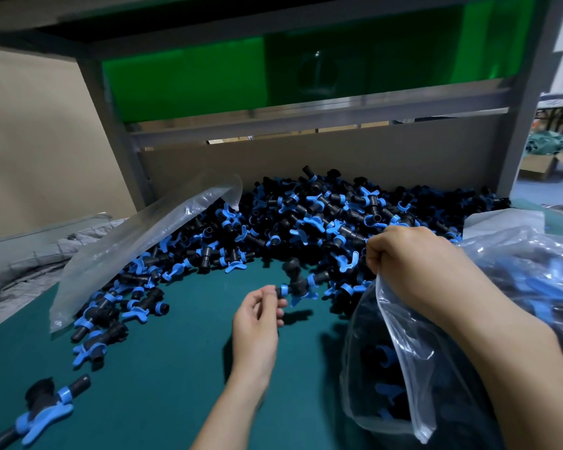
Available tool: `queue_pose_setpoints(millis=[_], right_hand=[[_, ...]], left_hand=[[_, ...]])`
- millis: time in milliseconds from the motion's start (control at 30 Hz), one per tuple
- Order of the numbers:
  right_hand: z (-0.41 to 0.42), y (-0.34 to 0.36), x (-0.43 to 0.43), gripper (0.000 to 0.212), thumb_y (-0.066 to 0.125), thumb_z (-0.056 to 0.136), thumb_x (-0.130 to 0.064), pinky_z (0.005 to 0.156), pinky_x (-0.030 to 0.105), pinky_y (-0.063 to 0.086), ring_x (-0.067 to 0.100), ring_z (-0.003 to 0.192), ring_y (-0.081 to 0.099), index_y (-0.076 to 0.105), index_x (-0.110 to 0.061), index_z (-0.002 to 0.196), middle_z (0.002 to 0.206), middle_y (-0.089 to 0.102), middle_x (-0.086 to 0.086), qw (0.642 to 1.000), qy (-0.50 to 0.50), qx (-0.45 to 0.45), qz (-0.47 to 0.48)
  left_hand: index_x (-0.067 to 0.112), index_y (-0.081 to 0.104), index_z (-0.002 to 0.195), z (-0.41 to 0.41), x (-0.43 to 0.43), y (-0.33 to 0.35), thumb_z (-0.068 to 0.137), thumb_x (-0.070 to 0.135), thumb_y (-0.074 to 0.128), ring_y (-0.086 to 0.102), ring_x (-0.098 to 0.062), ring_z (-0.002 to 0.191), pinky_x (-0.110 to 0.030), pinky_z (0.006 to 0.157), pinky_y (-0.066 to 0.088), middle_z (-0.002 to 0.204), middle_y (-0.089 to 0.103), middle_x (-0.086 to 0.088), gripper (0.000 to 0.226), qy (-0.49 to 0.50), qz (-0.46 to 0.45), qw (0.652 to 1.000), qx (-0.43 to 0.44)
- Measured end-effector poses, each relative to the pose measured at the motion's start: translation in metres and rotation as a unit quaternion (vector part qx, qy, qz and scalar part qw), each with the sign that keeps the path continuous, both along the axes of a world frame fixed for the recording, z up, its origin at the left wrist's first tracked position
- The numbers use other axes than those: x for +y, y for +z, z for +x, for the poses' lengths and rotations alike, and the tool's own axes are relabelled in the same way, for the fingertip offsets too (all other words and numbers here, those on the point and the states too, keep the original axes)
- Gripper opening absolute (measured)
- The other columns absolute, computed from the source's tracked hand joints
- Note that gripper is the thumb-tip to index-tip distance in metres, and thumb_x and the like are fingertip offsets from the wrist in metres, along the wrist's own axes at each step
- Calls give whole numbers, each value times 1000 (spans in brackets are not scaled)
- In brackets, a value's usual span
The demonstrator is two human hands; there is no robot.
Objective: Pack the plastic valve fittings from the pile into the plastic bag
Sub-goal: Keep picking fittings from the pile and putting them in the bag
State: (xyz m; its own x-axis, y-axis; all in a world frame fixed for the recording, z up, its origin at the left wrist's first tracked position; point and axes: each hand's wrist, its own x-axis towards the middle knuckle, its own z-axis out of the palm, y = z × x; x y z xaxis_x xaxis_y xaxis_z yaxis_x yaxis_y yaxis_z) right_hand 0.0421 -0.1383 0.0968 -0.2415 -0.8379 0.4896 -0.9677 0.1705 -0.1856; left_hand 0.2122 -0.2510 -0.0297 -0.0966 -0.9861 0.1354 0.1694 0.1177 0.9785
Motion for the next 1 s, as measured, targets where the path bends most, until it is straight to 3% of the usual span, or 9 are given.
queue_pose_setpoints(millis=[267, 600, 1000], right_hand=[[-1, -1, 0, 27, 41, 79, -5, 55, 27, 27, 19, 80, 55, 52, -26, 66, 82, 54, -11, 1000, 1, 11, 1], [0, 1, 1, 28, 41, 79, -4, 64, 32, 36, 19, 81, 55, 52, -25, 66, 82, 55, -11, 1000, 6, 2, 12], [0, 0, 1, 29, 41, 80, -5, 62, 30, 30, 18, 81, 55, 49, -28, 64, 81, 54, -13, 1000, 1, -10, 10]], left_hand=[[12, 67, 92, 2, 3, 1, 100, 20, 53, 53, -4, 60, -19, 59, 43, 69, 67, 7, 18, -10, 15, 1000, 8], [22, 66, 104, 3, 2, -2, 101, 15, 51, 57, 0, 66, -23, 72, 48, 78, 72, 15, 17, -6, -2, 1000, -11], [23, 67, 104, 5, 2, -4, 101, 16, 52, 59, 0, 70, -26, 74, 48, 81, 73, 14, 17, -9, -5, 1000, -10]])
